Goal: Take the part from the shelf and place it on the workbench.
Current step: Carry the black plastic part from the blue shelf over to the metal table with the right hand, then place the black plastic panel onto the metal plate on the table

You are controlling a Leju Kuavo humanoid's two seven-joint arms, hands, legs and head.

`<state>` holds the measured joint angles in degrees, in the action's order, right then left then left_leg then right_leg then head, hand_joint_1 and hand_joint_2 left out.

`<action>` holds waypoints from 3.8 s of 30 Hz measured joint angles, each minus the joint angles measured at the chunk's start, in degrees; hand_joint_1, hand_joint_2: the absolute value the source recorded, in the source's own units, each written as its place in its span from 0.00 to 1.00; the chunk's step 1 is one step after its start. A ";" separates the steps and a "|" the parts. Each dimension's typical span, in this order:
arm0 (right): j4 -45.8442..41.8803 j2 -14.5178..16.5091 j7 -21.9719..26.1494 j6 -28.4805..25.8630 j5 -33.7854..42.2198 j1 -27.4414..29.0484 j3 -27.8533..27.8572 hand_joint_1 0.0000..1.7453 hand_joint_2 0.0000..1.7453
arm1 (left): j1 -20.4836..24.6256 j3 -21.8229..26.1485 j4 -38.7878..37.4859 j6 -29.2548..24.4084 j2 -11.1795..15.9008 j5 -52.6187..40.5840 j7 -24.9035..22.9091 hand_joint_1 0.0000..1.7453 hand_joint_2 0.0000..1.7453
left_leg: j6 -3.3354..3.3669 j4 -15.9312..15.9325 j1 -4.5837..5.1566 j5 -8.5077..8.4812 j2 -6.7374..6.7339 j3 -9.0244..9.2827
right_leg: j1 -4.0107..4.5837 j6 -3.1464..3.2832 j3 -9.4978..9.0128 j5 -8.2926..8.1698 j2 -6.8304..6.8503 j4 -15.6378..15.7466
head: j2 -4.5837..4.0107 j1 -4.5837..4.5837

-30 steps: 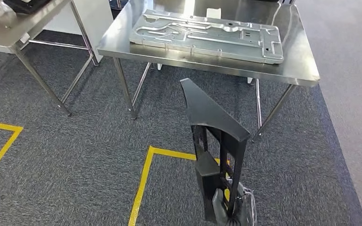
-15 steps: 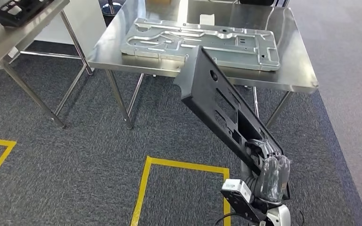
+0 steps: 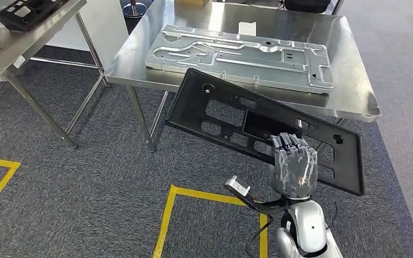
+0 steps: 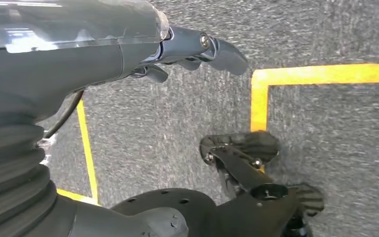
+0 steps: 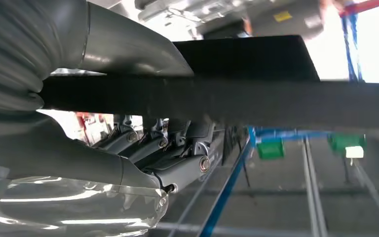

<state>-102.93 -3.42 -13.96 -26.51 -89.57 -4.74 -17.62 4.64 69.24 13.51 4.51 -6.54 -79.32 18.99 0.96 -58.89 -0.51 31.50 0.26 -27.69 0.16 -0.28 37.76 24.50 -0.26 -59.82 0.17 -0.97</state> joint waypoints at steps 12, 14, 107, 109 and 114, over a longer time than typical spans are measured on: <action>12.55 -6.52 -3.23 6.19 -0.37 -10.83 -17.74 1.00 1.00 | -0.31 -1.09 -0.20 0.28 0.78 -1.10 -0.12 0.00 1.00 | -1.02 -7.52 0.08 -1.35 -0.04 -9.54 | 0.14 1.80 -7.52 4.71 -0.10 1.64 | -0.01 0.48; 13.75 -6.60 -2.63 6.80 -0.37 -11.21 -18.15 1.00 1.00 | -0.50 -1.15 -0.23 0.28 0.97 -1.14 -0.15 0.00 1.00 | -0.61 -2.45 0.44 -6.12 -0.04 -9.01 | 0.28 1.36 -8.47 5.81 -0.16 1.52 | -0.01 0.32; 22.94 -2.43 6.32 11.15 0.02 -17.35 -13.74 1.00 1.00 | -0.16 -1.57 -0.44 0.54 2.03 -0.68 -0.17 0.00 1.00 | -1.31 -5.42 -0.12 -5.49 0.13 -10.53 | -0.45 1.76 -7.16 3.90 -0.13 1.74 | -0.02 -0.33; 23.38 -2.36 6.35 10.97 0.26 -17.38 -13.46 1.00 1.00 | -0.16 -1.55 -0.44 0.54 2.08 -0.62 -0.26 0.00 1.00 | -0.60 -0.80 0.27 -8.07 0.12 -9.21 | -0.32 1.14 -7.74 4.78 -0.19 1.72 | -0.02 -0.32; 24.23 -2.31 6.50 10.61 0.61 -17.45 -12.81 1.00 1.00 | -0.25 -1.55 -0.44 0.55 2.12 -0.52 -0.37 0.00 1.00 | 0.73 1.01 0.05 -7.93 0.16 -7.05 | -0.45 -0.46 -6.71 5.75 -0.09 -2.22 | -0.01 -0.45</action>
<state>-78.70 -5.73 -7.46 -15.90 -88.96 -22.18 -30.44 4.39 67.69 13.07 5.05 -4.42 -79.84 18.62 1.70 -57.88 -0.46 23.57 0.41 -34.74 -0.29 -0.74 31.04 30.24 -0.34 -62.04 0.16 -1.42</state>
